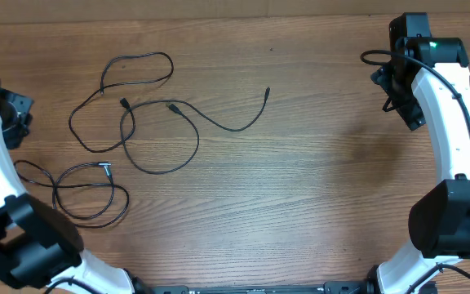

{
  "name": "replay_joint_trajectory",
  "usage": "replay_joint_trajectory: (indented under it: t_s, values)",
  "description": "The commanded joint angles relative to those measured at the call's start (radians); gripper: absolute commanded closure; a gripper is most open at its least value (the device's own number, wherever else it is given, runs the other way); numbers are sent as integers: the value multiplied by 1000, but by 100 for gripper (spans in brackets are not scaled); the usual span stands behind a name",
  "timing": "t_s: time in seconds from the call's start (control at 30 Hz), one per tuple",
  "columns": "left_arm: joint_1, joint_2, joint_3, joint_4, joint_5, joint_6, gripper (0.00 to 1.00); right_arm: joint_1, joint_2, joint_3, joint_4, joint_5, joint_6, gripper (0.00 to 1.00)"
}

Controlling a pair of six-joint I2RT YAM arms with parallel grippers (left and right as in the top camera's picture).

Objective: Untangle cables

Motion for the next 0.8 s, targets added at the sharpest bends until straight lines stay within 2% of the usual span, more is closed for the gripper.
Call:
replay_joint_trajectory:
  t_s: [0.0,0.4,0.77]
  values:
    - [-30,37,18,-8,-13,13,96,-3,-6,23,4,14,11,0]
    - [-113,97,13,43,-20,38,96,-3,-6,23,4,14,11,0]
    - [-158,231,13,37,-13,46,96,-3,-6,23,4,14,11,0]
